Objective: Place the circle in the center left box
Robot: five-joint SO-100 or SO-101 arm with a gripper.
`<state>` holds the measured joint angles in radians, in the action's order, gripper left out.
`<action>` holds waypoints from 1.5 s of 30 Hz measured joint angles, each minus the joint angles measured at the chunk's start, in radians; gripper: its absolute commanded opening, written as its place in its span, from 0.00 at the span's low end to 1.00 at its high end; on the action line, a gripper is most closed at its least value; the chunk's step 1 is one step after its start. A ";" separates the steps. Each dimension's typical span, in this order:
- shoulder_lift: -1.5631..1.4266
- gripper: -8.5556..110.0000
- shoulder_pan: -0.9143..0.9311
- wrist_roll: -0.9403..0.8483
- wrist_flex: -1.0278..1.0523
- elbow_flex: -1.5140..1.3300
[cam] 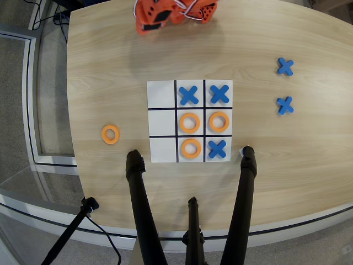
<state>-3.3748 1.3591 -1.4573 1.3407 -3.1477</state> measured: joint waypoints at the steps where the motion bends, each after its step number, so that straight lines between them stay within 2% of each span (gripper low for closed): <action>1: 0.000 0.07 0.058 0.000 0.000 0.000; 7: 0.000 0.07 0.284 0.000 0.000 0.000; 16: 0.000 0.07 0.298 0.000 0.000 0.000; 24: 0.000 0.07 0.291 -0.072 0.002 0.000; 45: 0.000 0.07 0.275 -0.074 0.002 0.000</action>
<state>-3.3748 1.6337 -1.5309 1.3422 -3.1477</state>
